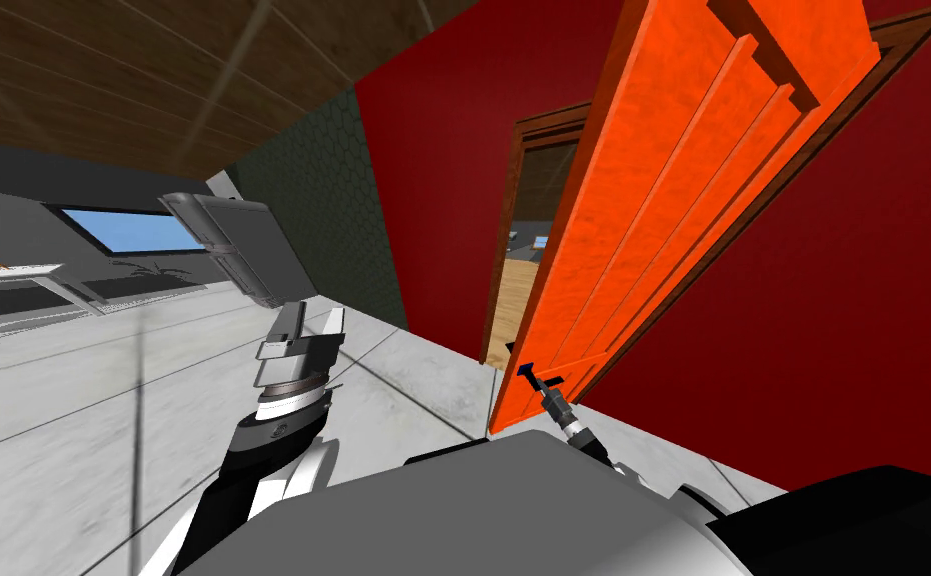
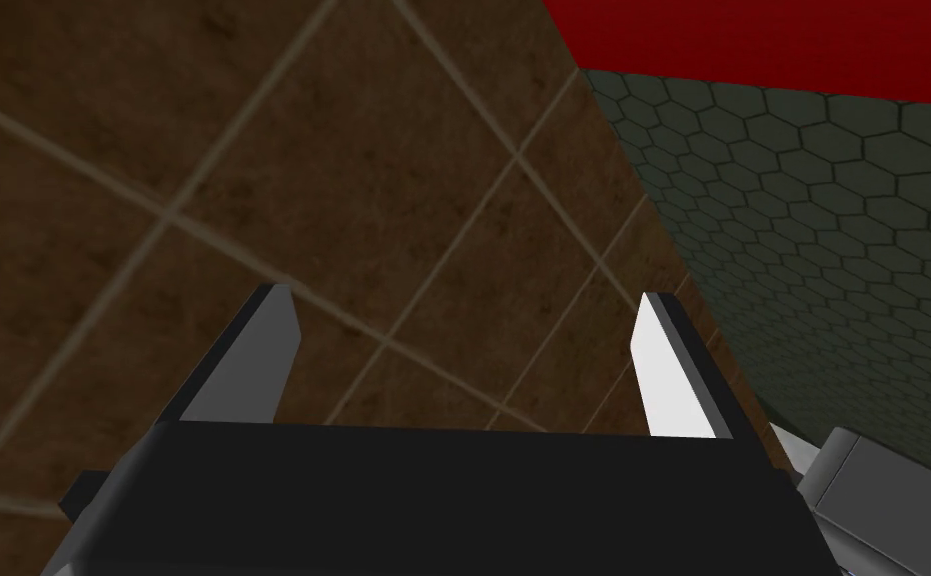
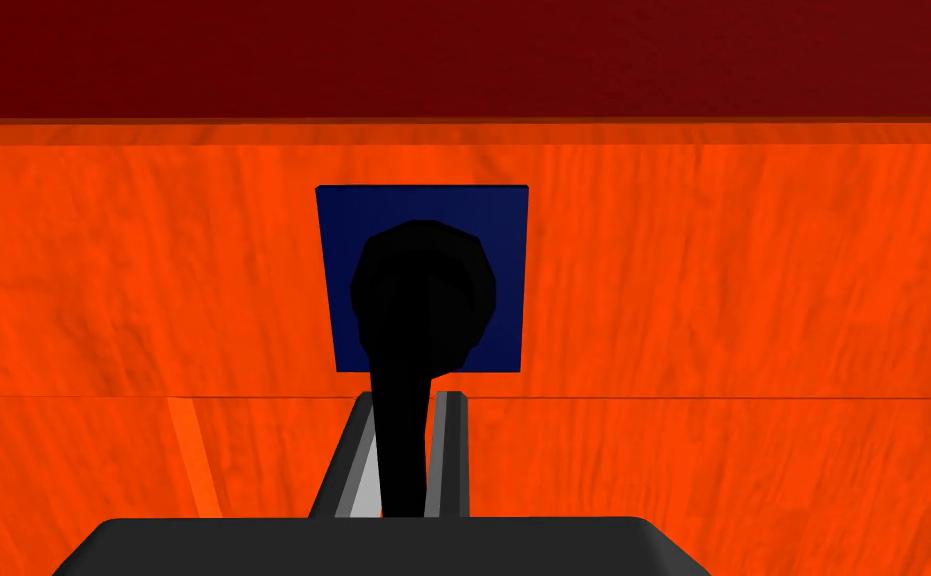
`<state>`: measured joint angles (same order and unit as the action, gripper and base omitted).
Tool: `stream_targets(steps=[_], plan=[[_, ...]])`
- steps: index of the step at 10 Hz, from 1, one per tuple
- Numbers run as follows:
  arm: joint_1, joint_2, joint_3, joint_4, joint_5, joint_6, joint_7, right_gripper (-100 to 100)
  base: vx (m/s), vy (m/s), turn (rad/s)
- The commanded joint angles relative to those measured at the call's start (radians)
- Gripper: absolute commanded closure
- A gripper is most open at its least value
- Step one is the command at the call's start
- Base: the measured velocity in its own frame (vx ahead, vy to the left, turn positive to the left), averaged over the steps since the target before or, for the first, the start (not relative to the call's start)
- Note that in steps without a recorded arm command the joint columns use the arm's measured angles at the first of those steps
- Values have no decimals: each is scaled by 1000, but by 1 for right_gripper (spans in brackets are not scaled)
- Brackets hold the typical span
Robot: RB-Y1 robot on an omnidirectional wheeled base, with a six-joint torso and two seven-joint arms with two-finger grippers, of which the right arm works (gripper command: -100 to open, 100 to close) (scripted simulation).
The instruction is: Pull the door open
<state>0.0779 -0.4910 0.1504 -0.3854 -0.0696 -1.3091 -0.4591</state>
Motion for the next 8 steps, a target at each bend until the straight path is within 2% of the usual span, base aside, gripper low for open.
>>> stream_targets(steps=[1,4,8], plan=[[-5,11,1,-22,2,30,10,100,-240,-99,143],[-32,29,0,-50,3,86,28,100,-236,-61,123],[-66,53,-2,-85,4,157,51,100,-210,-105,124]])
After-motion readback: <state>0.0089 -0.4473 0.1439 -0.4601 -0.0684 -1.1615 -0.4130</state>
